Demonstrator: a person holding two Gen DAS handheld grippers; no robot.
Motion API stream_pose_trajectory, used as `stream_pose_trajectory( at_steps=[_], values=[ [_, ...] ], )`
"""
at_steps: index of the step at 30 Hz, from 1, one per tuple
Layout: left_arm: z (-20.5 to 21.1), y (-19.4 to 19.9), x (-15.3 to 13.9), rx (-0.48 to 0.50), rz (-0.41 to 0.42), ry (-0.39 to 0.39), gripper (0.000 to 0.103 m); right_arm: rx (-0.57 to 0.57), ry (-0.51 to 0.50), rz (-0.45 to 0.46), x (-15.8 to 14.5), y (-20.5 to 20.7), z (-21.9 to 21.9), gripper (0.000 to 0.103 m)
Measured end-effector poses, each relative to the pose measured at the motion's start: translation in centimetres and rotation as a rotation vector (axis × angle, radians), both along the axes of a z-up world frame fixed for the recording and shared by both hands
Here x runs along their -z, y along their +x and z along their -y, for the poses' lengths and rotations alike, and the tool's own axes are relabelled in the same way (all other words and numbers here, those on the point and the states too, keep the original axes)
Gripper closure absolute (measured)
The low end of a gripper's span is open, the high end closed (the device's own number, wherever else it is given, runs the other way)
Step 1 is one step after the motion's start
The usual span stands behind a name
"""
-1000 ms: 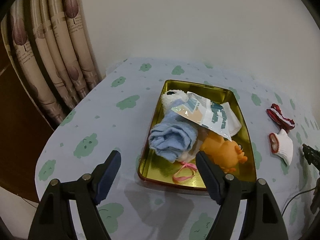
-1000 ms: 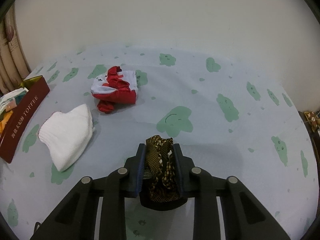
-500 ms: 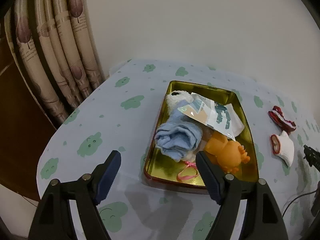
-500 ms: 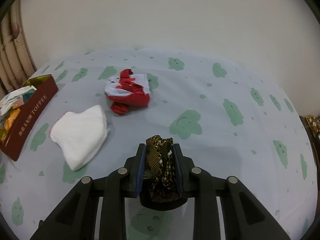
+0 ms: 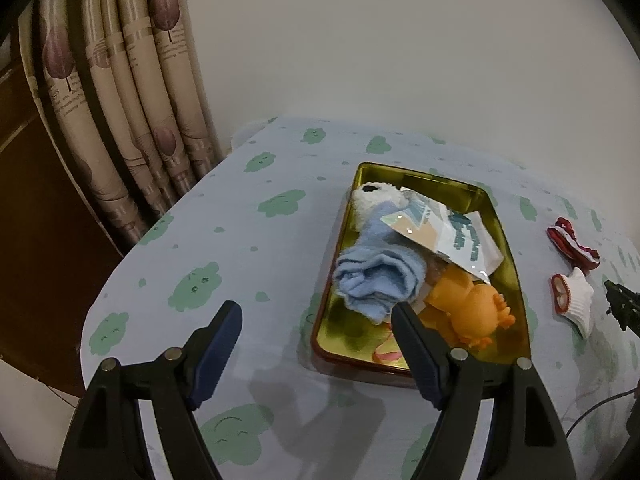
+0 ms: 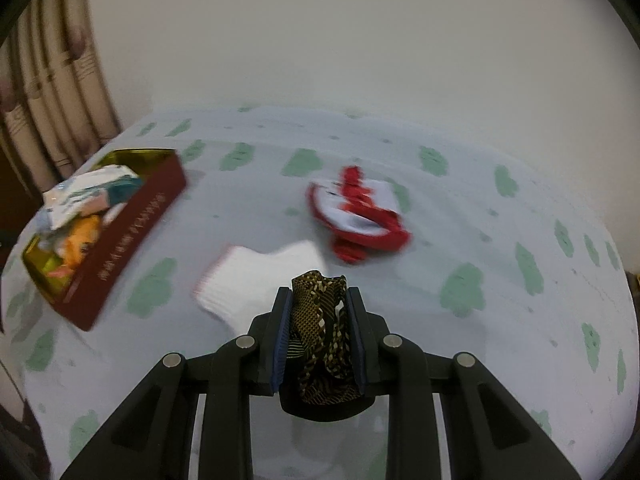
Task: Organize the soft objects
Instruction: 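Carry the brown checkered hat into the gold tin and open the right tool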
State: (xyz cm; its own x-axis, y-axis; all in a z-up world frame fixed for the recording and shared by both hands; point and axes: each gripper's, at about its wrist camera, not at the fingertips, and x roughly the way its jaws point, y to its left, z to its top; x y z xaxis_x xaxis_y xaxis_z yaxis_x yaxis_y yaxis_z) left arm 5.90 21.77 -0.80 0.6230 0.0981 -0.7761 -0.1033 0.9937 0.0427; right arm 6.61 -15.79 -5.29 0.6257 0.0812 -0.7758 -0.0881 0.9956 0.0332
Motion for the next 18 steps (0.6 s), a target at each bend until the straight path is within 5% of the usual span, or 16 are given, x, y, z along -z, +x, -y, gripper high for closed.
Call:
stream_pose_trajectory(
  at_steps=[18],
  values=[
    [-2.7, -0.5, -0.1, -0.095, 0.021, 0.005, 0.024, -0.346, 0.036, 0.046, -3.9, 1.5, -16.4, 0.079]
  ],
)
